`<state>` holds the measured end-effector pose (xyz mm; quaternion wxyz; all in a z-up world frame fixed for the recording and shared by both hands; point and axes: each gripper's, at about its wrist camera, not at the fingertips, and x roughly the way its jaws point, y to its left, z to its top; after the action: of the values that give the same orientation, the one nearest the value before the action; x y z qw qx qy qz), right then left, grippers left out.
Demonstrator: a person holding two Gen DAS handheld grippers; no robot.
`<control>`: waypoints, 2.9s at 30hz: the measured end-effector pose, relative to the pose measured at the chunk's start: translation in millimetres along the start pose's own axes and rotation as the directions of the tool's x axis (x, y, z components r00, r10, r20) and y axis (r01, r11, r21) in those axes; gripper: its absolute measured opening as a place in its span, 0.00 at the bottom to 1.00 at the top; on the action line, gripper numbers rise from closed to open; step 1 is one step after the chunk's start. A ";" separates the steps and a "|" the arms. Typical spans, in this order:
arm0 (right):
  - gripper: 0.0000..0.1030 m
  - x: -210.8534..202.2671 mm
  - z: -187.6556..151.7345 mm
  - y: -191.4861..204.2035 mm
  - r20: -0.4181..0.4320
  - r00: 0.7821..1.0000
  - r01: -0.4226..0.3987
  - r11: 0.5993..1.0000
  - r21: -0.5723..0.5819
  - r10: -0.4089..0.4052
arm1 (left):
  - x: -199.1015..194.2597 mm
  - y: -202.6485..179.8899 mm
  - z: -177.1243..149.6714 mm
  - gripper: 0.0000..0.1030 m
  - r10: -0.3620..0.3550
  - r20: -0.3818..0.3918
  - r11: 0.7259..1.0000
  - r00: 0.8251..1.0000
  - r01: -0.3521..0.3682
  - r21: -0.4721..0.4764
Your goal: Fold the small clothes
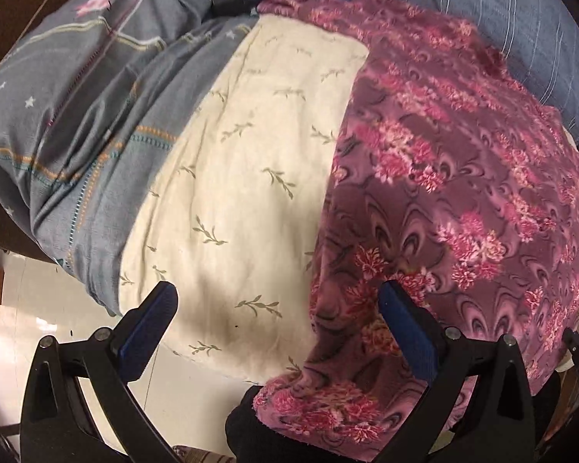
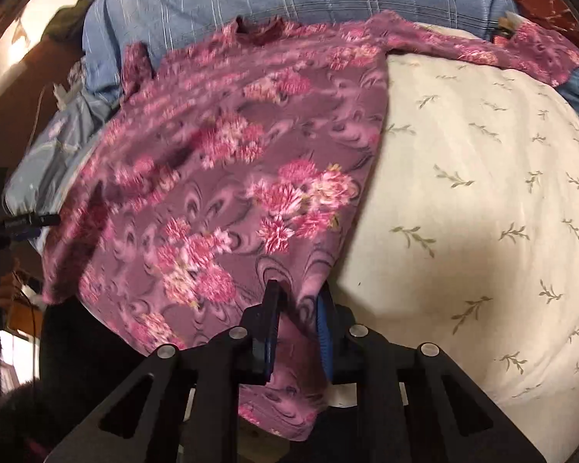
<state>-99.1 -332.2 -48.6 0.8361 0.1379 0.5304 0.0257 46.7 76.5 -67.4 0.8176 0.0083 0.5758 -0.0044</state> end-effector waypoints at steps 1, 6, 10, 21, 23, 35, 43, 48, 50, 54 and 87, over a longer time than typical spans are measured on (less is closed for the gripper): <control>0.11 -0.1 0.3 1.1 0.007 1.000 0.006 1.000 -0.010 -0.006 | 2.2 -1.5 0.2 1.00 -0.003 -0.013 1.000 1.000 0.003 0.000; 0.03 -21.7 3.4 -2.3 0.083 0.996 0.051 0.996 -0.070 -0.045 | 4.1 -11.5 -1.3 1.00 -0.004 -0.049 1.000 0.999 0.004 0.012; 0.03 -65.4 15.1 -48.7 0.182 0.977 0.107 0.994 0.032 -0.111 | -16.3 -16.5 0.3 1.00 -0.046 -0.011 0.999 0.999 0.046 0.023; 0.30 -72.1 60.6 -112.9 0.176 0.984 -0.062 0.959 0.276 0.013 | 4.1 -46.8 39.5 1.00 -0.008 -0.032 0.998 0.999 0.010 0.064; 0.51 -55.4 87.8 -99.7 0.187 0.982 -0.076 0.965 0.250 0.029 | 3.9 -53.5 51.7 1.00 -0.009 -0.027 0.998 1.000 0.011 0.066; 0.04 61.8 201.6 -62.0 0.090 0.996 -0.036 0.995 0.098 0.028 | 24.4 -98.1 112.4 1.00 0.039 0.047 0.995 0.998 -0.043 0.090; 0.04 63.7 215.5 -106.8 0.096 0.988 0.104 0.986 0.129 -0.117 | 58.1 -98.3 129.5 1.00 0.032 0.122 0.999 0.992 -0.033 0.005; 0.09 25.5 213.1 -96.4 0.216 0.975 0.021 0.990 0.142 -0.051 | 51.7 -103.2 129.7 1.00 0.045 0.153 0.999 0.987 -0.048 0.013; 0.11 13.3 214.0 -84.7 0.272 0.962 -0.043 0.994 0.103 0.014 | 45.6 -108.4 127.2 1.00 0.043 0.187 0.998 0.981 -0.050 0.029; 0.18 49.9 207.8 -65.2 0.155 0.987 -0.059 0.997 0.055 0.050 | 57.3 -118.8 123.9 1.00 0.045 0.152 0.997 0.987 -0.054 0.054; 0.09 -63.0 225.0 -288.4 0.391 0.817 0.170 0.825 0.538 -0.424 | 48.5 -151.6 153.4 1.00 0.008 0.251 0.987 0.968 0.033 -0.156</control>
<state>44.7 -667.0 22.3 0.8753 0.2549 0.3026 -0.2780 205.0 -77.9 -62.7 0.8818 -0.0610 0.4663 0.0353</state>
